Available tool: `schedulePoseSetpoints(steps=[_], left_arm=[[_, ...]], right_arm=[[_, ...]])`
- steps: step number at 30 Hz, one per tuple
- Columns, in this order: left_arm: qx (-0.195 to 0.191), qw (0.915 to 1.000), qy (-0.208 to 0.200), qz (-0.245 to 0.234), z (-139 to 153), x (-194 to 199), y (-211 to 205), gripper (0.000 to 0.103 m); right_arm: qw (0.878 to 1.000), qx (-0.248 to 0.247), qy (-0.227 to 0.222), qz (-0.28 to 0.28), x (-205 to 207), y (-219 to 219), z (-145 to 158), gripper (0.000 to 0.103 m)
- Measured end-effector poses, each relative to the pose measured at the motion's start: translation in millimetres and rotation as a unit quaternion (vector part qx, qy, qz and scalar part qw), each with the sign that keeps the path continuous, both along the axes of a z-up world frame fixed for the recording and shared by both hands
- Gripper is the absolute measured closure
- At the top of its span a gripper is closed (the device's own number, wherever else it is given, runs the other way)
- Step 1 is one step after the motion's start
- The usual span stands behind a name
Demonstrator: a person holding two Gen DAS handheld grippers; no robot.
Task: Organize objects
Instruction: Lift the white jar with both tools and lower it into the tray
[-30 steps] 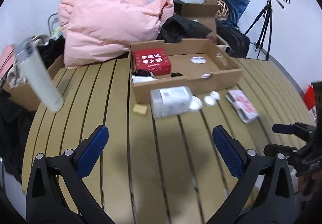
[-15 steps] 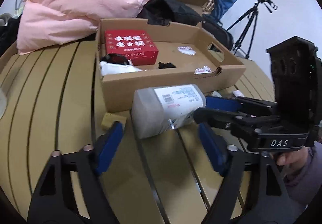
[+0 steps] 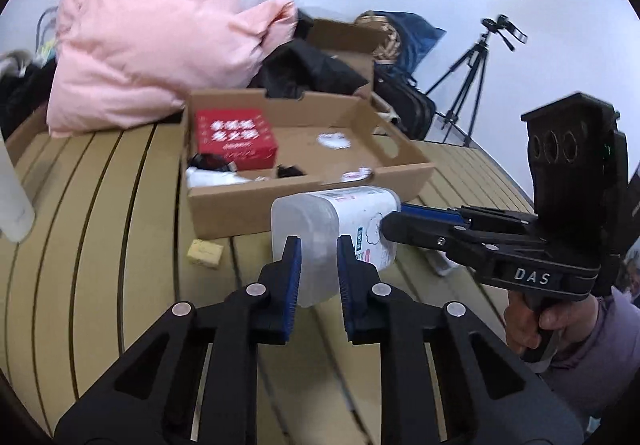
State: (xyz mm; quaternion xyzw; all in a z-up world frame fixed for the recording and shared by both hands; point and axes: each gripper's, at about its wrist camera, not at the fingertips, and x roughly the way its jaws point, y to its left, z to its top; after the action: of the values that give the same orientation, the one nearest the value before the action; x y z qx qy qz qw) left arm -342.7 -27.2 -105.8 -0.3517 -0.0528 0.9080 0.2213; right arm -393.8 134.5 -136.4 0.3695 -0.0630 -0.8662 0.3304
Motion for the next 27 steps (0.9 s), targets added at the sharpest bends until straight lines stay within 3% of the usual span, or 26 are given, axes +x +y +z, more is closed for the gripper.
schedulePoseSetpoints(steps=[4,7,9,14,17,18,20,22,23,24,25,26,27], left_arm=[[0.02,0.9996,0.004,-0.017,25.6,-14.9,13.9,0.089],[0.023,0.9991,0.014,-0.032,47.1,-47.3,27.1,0.089],[0.009,0.9988,0.029,-0.039,54.2,-71.8,39.5,0.089],[0.008,0.9992,-0.02,-0.033,46.3,-158.7,54.5,0.089],[0.001,0.9966,-0.081,-0.018,25.5,-214.2,56.6,0.086],[-0.021,0.9939,-0.108,0.0,11.4,-235.4,59.0,0.083],[-0.064,0.989,-0.125,0.046,-11.8,-257.6,60.6,0.065],[-0.097,0.9836,-0.136,0.067,-28.0,-267.0,60.8,0.063],[-0.096,0.983,-0.144,0.06,-32.2,-267.4,59.9,0.061],[-0.086,0.9842,-0.145,0.055,-32.6,-264.2,57.5,0.058],[-0.074,0.9866,-0.136,0.05,-30.9,-259.3,55.3,0.049],[-0.073,0.9881,-0.126,0.048,-28.0,-256.0,53.8,0.039],[-0.079,0.9893,-0.112,0.049,-24.1,-252.3,51.9,0.034]], right_arm=[[1.0,0.006,0.003,-0.024,12.5,15.4,23.6,0.079],[0.999,0.013,0.006,-0.039,1.7,30.7,47.1,0.079],[0.999,0.026,0.007,-0.042,-15.2,37.6,60.8,0.079],[0.997,0.049,-0.015,-0.064,-87.4,53.5,78.5,0.079],[0.995,0.042,-0.056,-0.07,-141.3,58.2,71.0,0.079],[0.994,0.041,-0.072,-0.075,-164.1,56.4,62.7,0.079],[0.991,0.043,-0.093,-0.089,-196.0,53.8,41.8,0.078],[0.982,0.063,-0.138,-0.11,-228.8,46.8,9.1,0.078],[0.975,0.094,-0.16,-0.125,-240.3,42.6,-6.1,0.078],[0.969,0.121,-0.169,-0.133,-247.7,39.1,-16.6,0.073],[0.969,0.131,-0.161,-0.134,-248.5,37.0,-19.8,0.068],[0.97,0.135,-0.148,-0.136,-246.9,36.0,-20.1,0.048],[0.972,0.142,-0.131,-0.135,-242.8,35.7,-18.7,0.016]])
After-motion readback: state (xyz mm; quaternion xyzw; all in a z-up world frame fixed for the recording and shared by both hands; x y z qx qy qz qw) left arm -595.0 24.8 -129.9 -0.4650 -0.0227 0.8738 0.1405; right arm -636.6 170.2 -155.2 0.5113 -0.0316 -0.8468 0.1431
